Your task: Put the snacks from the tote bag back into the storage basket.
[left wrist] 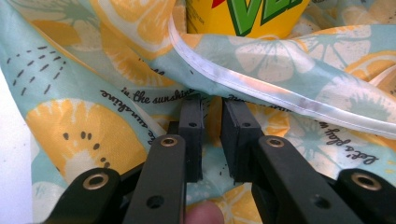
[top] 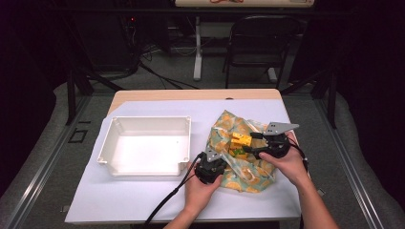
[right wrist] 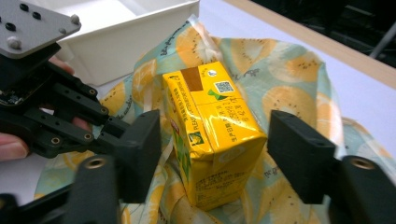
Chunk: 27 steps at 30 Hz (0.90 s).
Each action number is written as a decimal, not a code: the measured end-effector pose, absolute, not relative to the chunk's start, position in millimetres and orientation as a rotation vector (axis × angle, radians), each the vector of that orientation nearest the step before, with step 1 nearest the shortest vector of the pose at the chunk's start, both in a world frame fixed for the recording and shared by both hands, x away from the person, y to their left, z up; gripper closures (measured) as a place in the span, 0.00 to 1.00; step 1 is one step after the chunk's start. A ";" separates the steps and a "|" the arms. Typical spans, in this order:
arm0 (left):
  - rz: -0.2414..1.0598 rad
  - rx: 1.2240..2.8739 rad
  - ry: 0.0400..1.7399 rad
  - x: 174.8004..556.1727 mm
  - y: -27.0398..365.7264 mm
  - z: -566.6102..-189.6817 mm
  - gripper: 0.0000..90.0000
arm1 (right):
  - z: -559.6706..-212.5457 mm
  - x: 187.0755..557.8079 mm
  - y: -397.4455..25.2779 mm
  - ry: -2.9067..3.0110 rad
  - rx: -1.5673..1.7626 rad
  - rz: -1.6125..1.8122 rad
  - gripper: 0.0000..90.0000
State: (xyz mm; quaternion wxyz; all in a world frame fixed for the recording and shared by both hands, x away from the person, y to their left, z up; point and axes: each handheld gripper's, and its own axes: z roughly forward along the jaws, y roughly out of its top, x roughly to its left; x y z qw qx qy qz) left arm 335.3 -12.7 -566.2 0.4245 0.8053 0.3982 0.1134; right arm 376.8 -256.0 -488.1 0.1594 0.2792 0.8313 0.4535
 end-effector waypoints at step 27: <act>0.283 2.012 0.990 334.9 -12.7 -566.2 0.88 | -503.4 407.7 -234.0 2.607 0.700 1.172 0.58</act>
